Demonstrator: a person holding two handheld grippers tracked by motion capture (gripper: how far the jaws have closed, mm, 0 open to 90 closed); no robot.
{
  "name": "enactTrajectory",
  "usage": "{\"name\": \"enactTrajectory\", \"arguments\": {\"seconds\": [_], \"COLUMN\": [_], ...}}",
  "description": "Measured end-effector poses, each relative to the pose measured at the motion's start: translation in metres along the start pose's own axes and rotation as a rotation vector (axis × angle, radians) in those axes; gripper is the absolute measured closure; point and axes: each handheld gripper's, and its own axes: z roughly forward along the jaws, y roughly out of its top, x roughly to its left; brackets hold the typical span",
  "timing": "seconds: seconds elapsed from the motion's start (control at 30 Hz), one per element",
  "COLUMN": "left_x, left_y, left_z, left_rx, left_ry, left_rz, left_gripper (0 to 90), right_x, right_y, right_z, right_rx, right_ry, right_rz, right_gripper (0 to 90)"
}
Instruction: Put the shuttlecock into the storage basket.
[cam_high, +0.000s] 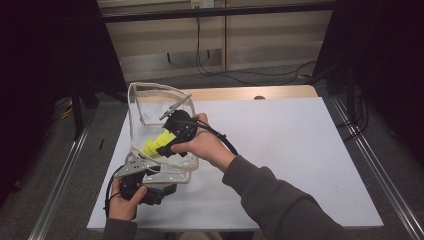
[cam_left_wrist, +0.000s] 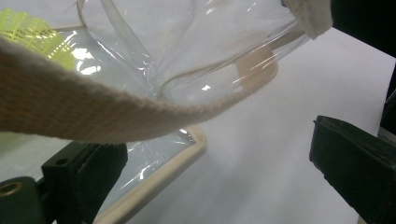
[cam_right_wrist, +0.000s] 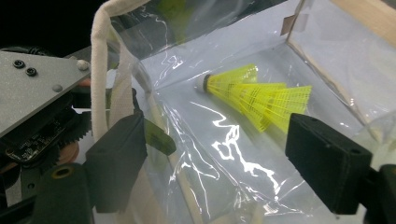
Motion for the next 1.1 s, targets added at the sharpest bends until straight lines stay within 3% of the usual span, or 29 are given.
{"name": "enactTrajectory", "arguments": {"seconds": [0.7, 1.1], "left_x": [0.001, 0.000], "left_y": [-0.001, 0.000], "left_z": [0.000, 0.000], "left_rx": [-0.001, 0.000], "left_ry": [0.007, 0.010], "left_rz": [0.001, 0.002], "left_gripper": [4.2, 4.2], "right_x": [-0.004, -0.007], "right_y": [-0.019, -0.036], "right_z": [-0.035, -0.053], "right_rx": [-0.033, -0.053], "right_ry": [0.033, 0.026], "right_rz": [-0.012, -0.020], "right_gripper": [15.6, 15.2]}}
